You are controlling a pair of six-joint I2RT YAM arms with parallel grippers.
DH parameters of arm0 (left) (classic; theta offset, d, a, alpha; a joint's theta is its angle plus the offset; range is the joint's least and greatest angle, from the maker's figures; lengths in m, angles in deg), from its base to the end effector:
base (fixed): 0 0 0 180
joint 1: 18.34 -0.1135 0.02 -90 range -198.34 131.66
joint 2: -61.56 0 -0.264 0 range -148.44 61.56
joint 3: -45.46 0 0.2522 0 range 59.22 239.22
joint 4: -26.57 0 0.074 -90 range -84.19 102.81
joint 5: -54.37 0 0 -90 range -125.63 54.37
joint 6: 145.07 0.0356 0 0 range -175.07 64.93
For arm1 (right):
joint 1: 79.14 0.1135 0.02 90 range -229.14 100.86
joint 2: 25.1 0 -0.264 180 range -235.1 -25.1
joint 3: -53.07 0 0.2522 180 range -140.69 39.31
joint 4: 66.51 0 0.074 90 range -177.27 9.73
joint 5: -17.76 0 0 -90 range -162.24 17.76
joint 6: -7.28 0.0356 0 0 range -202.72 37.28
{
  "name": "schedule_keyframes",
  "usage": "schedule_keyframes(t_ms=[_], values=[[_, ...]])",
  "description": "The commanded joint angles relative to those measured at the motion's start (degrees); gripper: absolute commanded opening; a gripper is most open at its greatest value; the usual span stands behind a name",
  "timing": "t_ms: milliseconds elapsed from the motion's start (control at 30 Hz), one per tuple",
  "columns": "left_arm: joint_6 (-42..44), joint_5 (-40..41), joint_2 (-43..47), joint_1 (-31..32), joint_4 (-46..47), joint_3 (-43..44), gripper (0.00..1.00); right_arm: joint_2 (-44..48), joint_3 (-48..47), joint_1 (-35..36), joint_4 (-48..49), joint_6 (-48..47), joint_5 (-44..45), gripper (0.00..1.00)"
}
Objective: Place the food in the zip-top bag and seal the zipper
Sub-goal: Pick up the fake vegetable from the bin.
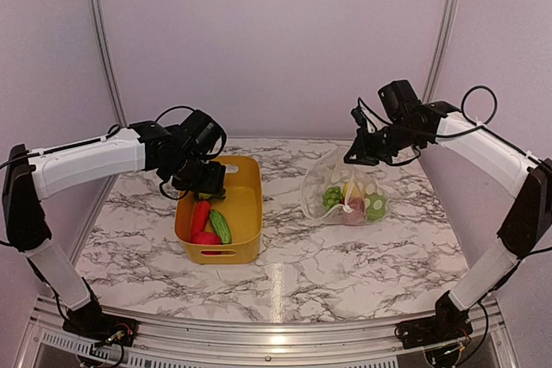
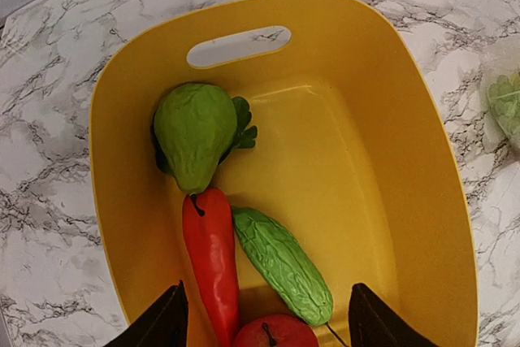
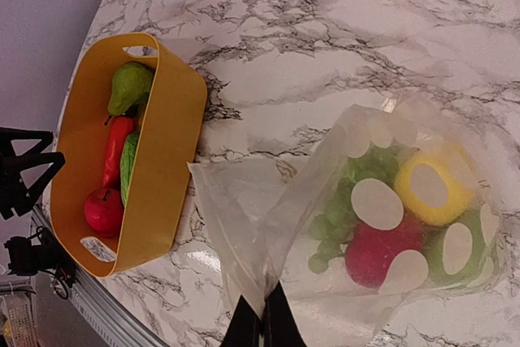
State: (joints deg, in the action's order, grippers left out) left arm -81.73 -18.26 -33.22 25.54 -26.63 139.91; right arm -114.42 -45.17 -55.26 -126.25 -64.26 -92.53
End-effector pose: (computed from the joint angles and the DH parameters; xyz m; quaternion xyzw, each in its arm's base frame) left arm 0.2657 -0.2407 0.2883 0.0938 0.9354 -0.0615 0.3354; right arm 0.3003 0.1464 0.3333 -0.1028 0.9236 0.2739 0.2478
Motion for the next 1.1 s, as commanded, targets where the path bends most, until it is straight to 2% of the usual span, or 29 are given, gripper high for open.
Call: schedule_keyframes(t_ms=[0,200,400,533,833,1067], values=[[-7.83,-3.54,-1.11,0.03,-2.16,-0.59,0.67,1.35,-0.48,0.42,1.31,0.22,-0.83,0.0],[-16.56,-7.98,-5.45,0.08,-1.79,-0.77,0.64,0.82,-1.37,0.46,0.92,-0.08,-1.49,0.0],[-22.65,-8.43,-8.51,0.11,-1.69,-1.82,0.59,0.98,-1.32,0.62,0.81,-0.02,-1.8,0.0],[-26.48,-7.44,-10.22,0.11,-1.65,-1.88,0.58,1.4,-1.05,0.59,0.72,0.0,-1.75,0.0],[-33.32,-5.19,-14.03,0.13,-1.16,-1.99,0.59,3.19,0.85,0.6,0.94,0.19,-1.38,0.0],[-33.2,-3.79,-17.1,0.11,-0.99,0.32,0.59,4.93,3.06,0.64,1.31,0.48,-1.13,0.0]])
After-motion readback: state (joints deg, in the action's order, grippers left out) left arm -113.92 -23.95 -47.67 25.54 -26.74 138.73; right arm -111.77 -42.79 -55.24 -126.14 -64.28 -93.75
